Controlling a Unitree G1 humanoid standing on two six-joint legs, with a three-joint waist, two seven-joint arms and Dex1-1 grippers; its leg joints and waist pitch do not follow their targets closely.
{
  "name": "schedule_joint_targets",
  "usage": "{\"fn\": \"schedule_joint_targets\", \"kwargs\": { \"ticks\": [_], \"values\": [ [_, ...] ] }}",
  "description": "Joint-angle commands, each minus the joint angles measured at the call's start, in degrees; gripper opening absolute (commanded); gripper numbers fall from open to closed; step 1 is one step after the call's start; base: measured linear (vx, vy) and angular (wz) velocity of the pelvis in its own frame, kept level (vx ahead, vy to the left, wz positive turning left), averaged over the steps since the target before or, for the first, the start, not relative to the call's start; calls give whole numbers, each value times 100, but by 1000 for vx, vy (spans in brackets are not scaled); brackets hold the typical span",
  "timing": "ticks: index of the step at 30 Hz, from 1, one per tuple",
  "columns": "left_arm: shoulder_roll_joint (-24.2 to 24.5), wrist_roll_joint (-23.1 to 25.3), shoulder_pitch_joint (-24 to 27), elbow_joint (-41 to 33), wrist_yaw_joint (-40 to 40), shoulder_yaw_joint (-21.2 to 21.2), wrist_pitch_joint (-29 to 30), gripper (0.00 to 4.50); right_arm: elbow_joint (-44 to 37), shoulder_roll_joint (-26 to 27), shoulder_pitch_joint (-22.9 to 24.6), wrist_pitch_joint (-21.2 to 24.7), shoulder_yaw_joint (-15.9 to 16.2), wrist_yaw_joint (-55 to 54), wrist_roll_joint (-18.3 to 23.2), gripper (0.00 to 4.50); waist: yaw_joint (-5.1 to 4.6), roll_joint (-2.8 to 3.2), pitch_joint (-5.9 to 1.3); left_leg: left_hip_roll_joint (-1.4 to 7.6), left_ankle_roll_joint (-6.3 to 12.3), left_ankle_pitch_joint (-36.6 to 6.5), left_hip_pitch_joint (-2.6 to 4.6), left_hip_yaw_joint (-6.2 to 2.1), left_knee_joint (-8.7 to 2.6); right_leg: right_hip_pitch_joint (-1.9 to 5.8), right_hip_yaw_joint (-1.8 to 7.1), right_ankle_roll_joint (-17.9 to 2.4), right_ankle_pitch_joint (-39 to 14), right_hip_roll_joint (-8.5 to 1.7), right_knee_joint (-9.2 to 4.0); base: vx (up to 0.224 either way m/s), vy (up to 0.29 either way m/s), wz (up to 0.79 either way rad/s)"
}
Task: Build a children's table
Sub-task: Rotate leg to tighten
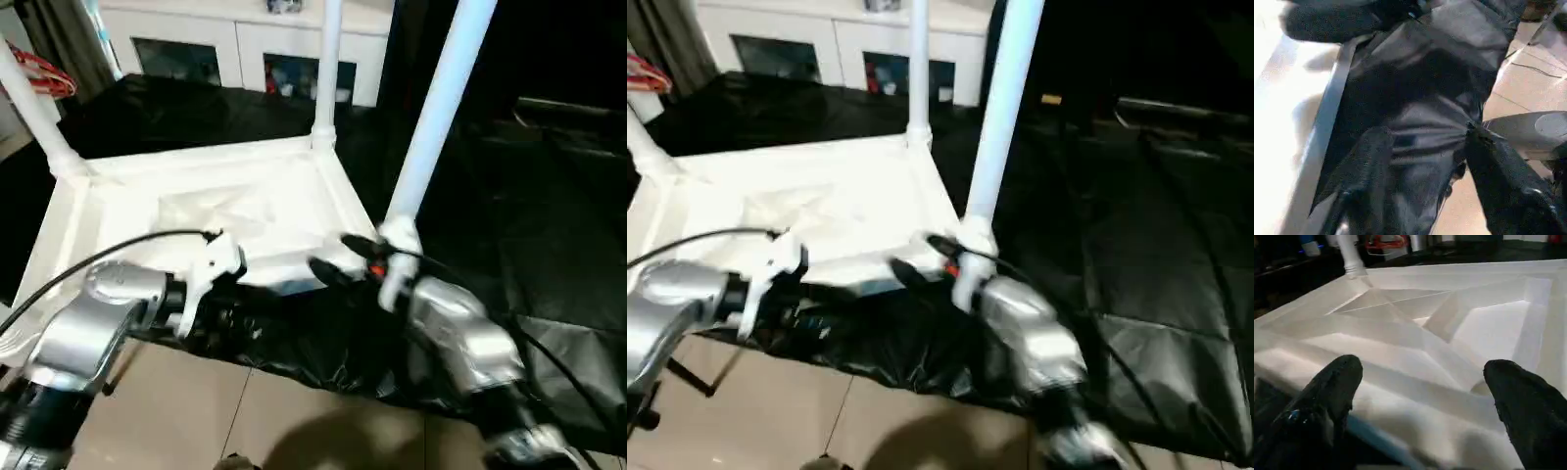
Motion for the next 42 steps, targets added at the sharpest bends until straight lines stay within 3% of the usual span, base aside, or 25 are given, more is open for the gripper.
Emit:
{"fn": "schedule_joint_targets", "kwargs": {
  "ticks": [1, 7, 13, 16, 20, 22, 24, 26, 30, 32, 33, 34, 35, 39, 42],
  "values": [
    [63, 175, 47, -80, 202, -48, 22, 312, 220, 97, -161, -137, -55, -173, -18, 450, -38, 54, -354, -21, -148, -1472, 23, 33, -463, 283, 210, -1002, -1390, -185, -378, 0, 0, 0],
    [-161, 554, 2, 211, 1058, -144, -174, 353, 1398, 666, -756, -714, -502, -1856, -324, 450, -57, 67, -375, -40, -240, -1278, 38, 45, -455, 283, 214, -1016, -1132, -176, -349, 0, 0, 0],
    [-231, 667, 14, 394, 1271, -215, -302, 397, 2102, 756, -1084, -933, -1260, -2839, 92, 450, -25, 102, -402, -49, -257, -1300, 63, 55, -433, 276, 210, -1003, -785, -158, -310, 0, 0, 0],
    [-220, 661, 36, 397, 1259, -302, -318, 424, 2452, 671, -1256, -1133, -1579, -3157, 223, 450, 9, 108, -383, -47, -276, -1511, 81, 65, -435, 252, 213, -979, -932, -149, -327, 0, 0, 0],
    [-376, 799, -114, 687, 1512, -346, -547, 442, 2754, 463, -1402, -1343, -1750, -3402, 205, 450, 42, 104, -373, -53, -308, -1749, 118, 73, -436, 226, 211, -891, -1309, -152, -380, 0, 0, 0],
    [-486, 859, -257, 903, 1703, -324, -708, 442, 2862, 306, -1475, -1447, -1861, -3494, 201, 450, 68, 104, -380, -51, -315, -1781, 85, 58, -442, 254, 212, -830, -1420, -166, -379, 0, 0, 0],
    [-515, 866, -306, 971, 1754, -315, -760, 442, 2910, 236, -1500, -1489, -1894, -3529, 203, 450, 104, 97, -385, -56, -308, -1776, 116, 65, -431, 226, 210, -775, -1498, -160, -397, 0, 0, 0],
    [-600, 899, -435, 1156, 1914, -296, -903, 442, 3000, -5, -1532, -1595, -1976, -3582, 197, 450, 108, 87, -386, -61, -301, -1716, 74, 55, -434, 255, 205, -760, -1461, -159, -385, 0, 0, 0],
    [-845, 985, -650, 1593, 2325, -275, -1264, 442, 3108, -380, -1544, -1767, -2102, -3520, 134, 450, 160, 118, -443, -57, -287, -1391, 71, 68, -379, 267, 198, -855, -905, -149, -329, 0, 0, 0],
    [-946, 1001, -704, 1716, 2442, -261, -1347, 442, 3147, -487, -1539, -1827, -2130, -3508, 111, 450, 156, 105, -456, -69, -238, -1123, 13, 67, -351, 303, 189, -937, -494, -135, -281, 0, 0, 0],
    [-1036, 990, -731, 1784, 2514, -248, -1425, 442, 3131, -577, -1508, -1862, -2114, -3439, 70, 450, 155, 142, -473, -84, -225, -914, -43, 49, -331, 346, 177, -963, -273, -141, -234, 0, 0, 0],
    [-1080, 979, -746, 1827, 2545, -245, -1478, 442, 3133, -618, -1497, -1885, -2105, -3396, 45, 450, 137, 110, -468, -84, -207, -900, -50, 57, -319, 343, 171, -979, -205, -136, -242, 0, 0, 0],
    [-1142, 971, -756, 1865, 2619, -225, -1545, 442, 3093, -659, -1464, -1917, -2063, -3302, -2, 450, 131, 102, -476, -89, -200, -878, -52, 56, -313, 357, 168, -993, -178, -137, -233, 0, 0, 0],
    [-1468, 846, -710, 1895, 3032, -29, -1922, 442, 2724, -715, -1253, -2064, -1747, -2788, -188, 450, 112, 214, -479, -91, -96, -1033, -52, 55, -289, 370, 160, -1105, -146, -144, -259, 0, 0, 0],
    [-1872, 672, -410, 1653, 3701, 316, -2280, 442, 1855, -616, -800, -2055, -1348, -2103, -219, 450, 58, 254, -462, -82, 11, -1133, -91, 41, -291, 406, 145, -1172, -133, -146, -293, 0, 0, 0]
  ]
}}
